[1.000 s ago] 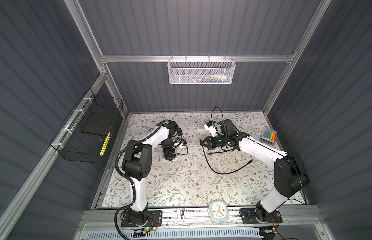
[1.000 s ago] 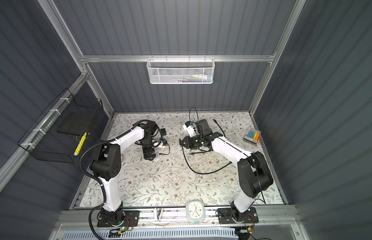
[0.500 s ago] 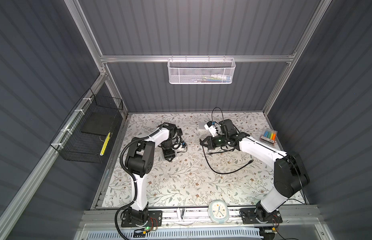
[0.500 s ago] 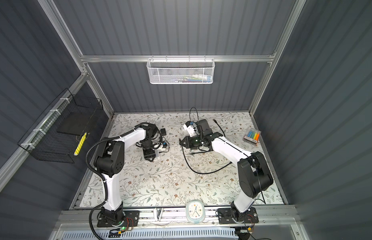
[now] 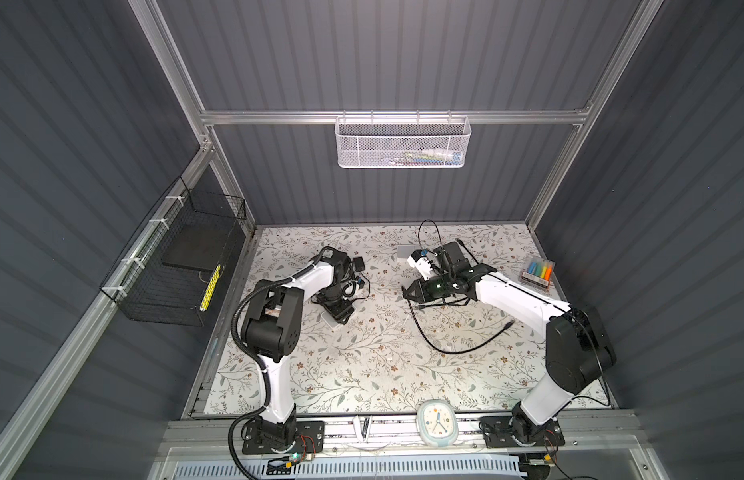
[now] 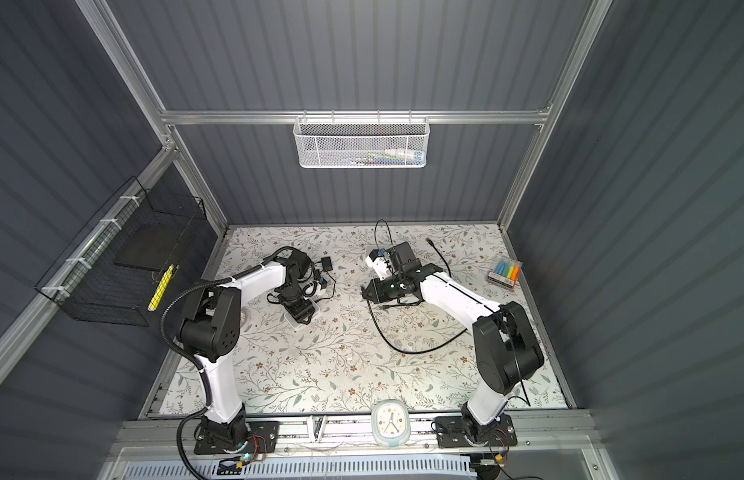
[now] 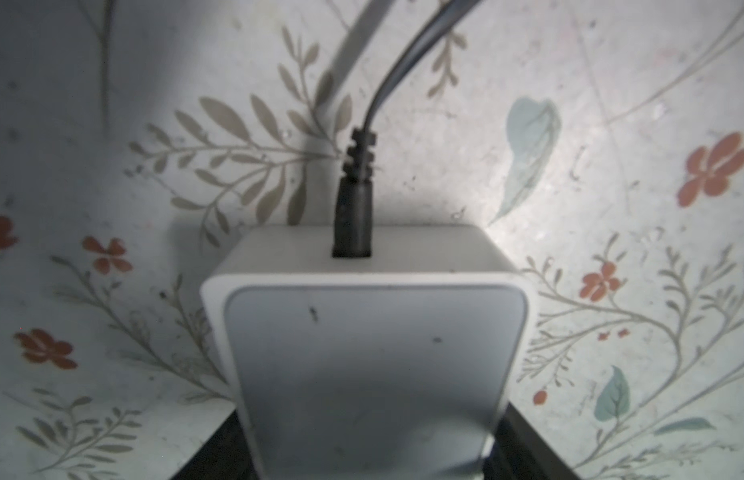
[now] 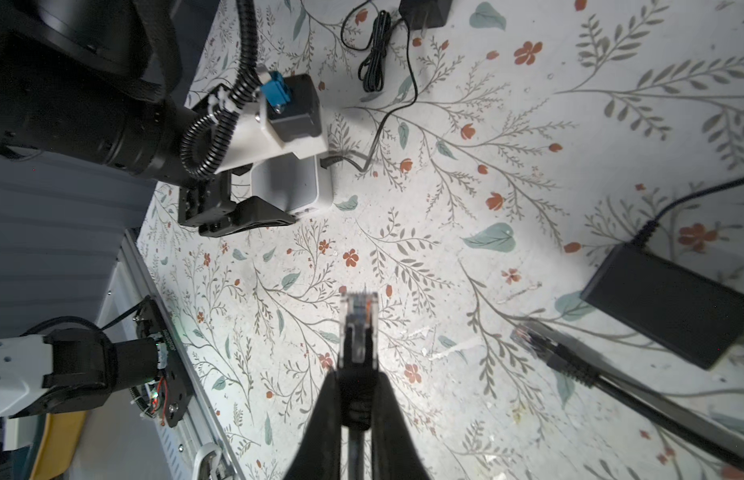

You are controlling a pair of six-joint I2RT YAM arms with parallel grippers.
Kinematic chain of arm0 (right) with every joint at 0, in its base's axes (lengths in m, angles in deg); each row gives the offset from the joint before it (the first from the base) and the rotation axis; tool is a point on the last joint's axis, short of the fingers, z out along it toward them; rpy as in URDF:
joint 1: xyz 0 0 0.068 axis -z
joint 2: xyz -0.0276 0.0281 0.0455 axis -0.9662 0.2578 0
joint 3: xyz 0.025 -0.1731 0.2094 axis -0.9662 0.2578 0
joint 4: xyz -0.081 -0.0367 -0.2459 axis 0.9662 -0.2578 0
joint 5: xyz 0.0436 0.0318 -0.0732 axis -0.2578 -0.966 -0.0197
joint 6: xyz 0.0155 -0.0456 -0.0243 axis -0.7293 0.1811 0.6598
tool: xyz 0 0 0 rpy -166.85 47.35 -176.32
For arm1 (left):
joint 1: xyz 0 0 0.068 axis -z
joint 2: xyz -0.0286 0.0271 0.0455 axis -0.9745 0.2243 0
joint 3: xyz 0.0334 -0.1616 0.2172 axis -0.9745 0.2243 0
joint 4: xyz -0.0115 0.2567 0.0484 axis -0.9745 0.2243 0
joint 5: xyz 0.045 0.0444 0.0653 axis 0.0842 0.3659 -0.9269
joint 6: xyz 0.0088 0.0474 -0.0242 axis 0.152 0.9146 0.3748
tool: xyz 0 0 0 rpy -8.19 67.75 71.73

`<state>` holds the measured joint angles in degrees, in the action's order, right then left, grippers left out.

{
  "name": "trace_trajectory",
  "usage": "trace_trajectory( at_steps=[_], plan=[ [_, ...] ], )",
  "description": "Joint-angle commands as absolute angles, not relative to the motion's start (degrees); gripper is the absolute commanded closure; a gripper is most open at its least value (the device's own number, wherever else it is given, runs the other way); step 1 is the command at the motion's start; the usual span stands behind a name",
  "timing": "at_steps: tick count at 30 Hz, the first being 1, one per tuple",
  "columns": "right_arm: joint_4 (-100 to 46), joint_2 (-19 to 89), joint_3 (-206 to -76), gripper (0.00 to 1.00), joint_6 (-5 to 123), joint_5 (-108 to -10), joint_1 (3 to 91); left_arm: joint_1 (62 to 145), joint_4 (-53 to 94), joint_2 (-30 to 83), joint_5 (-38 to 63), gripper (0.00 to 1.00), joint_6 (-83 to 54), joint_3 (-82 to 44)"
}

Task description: Insert the plug into the switch port

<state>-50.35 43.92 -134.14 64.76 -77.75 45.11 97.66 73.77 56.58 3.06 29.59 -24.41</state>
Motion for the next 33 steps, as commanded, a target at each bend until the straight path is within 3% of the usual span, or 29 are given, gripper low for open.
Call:
trace_trajectory(
  at_steps=[1,2,3,8,19,25,29,33],
  plan=[
    [-56.6,45.8,-136.3,1.00,67.8,-72.5,43.1,98.2,68.2,54.9,8.8,0.32,22.9,-18.8],
    [-57.0,45.9,-136.3,1.00,67.6,-71.9,42.8,98.2,67.7,54.1,10.0,0.10,22.6,-18.4],
    [-57.5,46.0,-136.2,1.00,67.4,-71.5,42.2,98.2,67.1,53.2,10.6,0.00,22.0,-18.3],
    [-59.8,45.4,-135.2,1.00,67.2,-68.7,40.5,98.3,65.1,48.4,10.8,0.00,19.1,-17.8],
    [-71.7,48.7,-142.2,1.00,73.0,-55.7,37.5,95.6,51.1,23.6,7.5,0.00,7.5,-10.7],
    [-74.5,56.1,-149.2,1.00,75.0,-54.1,31.7,83.7,41.6,26.1,20.7,0.00,-4.5,-2.9],
    [-75.9,60.7,-154.0,1.00,75.1,-53.8,28.5,82.5,34.6,29.5,24.1,0.01,-9.3,0.9],
    [-75.4,63.6,-156.9,1.00,74.0,-54.5,25.7,81.2,34.8,33.1,25.0,0.18,-8.8,0.0]
  ],
)
